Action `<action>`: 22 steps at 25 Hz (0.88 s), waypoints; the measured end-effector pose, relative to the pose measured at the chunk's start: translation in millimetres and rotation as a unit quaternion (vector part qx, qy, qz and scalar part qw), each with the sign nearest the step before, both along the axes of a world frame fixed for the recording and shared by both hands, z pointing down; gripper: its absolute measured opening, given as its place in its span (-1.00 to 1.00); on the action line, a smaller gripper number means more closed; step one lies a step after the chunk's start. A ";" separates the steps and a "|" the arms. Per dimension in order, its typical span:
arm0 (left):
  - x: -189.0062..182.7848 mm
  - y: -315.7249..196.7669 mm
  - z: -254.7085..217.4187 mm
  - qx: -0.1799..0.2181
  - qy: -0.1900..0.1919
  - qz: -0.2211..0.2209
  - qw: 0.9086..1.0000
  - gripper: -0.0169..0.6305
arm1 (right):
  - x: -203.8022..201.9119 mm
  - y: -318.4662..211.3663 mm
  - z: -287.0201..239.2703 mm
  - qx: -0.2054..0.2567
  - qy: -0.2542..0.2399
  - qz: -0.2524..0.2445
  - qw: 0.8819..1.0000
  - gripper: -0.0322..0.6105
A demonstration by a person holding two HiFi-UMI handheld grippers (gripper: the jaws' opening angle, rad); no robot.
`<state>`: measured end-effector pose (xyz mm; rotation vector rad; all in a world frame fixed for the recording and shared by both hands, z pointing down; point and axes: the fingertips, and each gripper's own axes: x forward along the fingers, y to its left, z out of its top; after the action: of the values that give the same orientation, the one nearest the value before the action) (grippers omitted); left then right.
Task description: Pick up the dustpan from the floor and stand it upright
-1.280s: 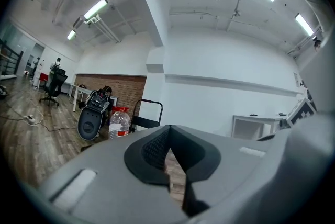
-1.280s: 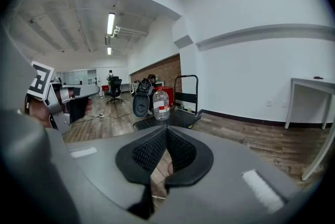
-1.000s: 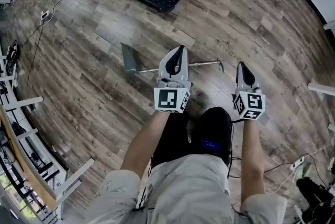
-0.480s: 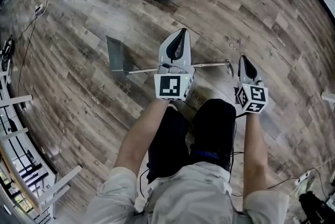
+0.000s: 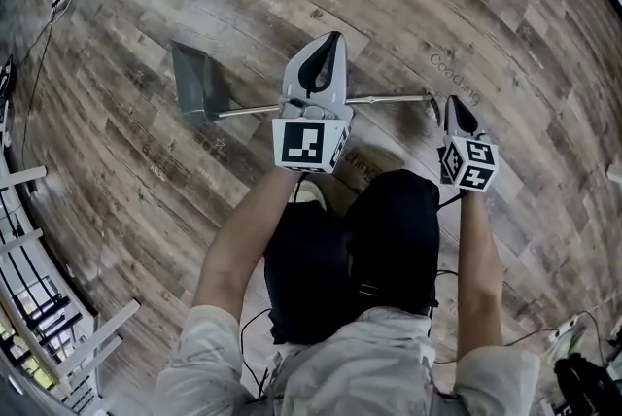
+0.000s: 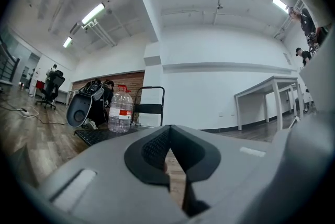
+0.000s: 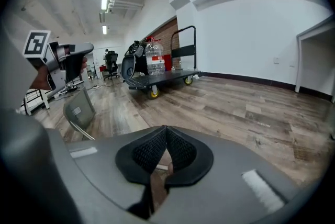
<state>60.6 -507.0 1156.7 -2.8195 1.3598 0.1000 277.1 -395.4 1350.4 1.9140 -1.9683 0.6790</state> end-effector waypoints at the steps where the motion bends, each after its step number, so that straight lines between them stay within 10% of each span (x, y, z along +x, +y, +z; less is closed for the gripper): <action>1: 2.7 0.4 5.4 -0.001 -0.003 0.000 1.000 -0.89 | 4.1 2.4 15.2 -0.011 -0.008 0.002 1.000 -0.88; 22: 45.8 3.5 55.9 -0.019 -0.008 0.005 1.000 -0.89 | 54.7 19.8 219.9 -0.256 -0.016 0.003 0.966 -0.47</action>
<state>106.4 -503.5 1212.6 -2.8510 1.3587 0.0525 331.7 -375.6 1570.3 1.5946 -1.5953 1.0991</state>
